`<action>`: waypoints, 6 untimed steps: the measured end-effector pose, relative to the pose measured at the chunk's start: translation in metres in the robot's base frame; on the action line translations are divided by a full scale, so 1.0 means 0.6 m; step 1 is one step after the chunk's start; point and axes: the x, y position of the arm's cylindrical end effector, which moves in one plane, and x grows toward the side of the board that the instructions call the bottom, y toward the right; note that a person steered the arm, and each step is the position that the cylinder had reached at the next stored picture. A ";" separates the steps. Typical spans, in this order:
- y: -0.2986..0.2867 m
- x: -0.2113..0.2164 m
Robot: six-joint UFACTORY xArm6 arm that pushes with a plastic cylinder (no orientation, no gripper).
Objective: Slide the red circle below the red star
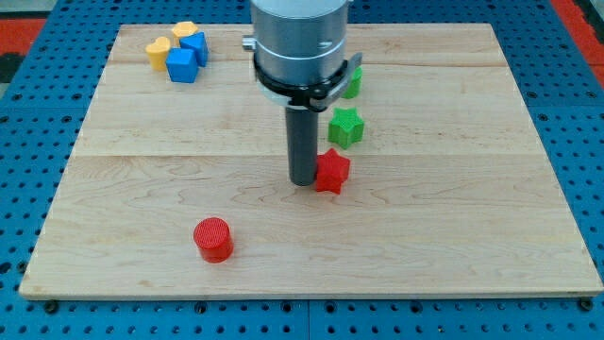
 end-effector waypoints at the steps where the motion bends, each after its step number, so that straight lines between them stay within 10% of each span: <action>1: 0.022 0.000; 4: -0.286 0.095; 6: -0.172 0.160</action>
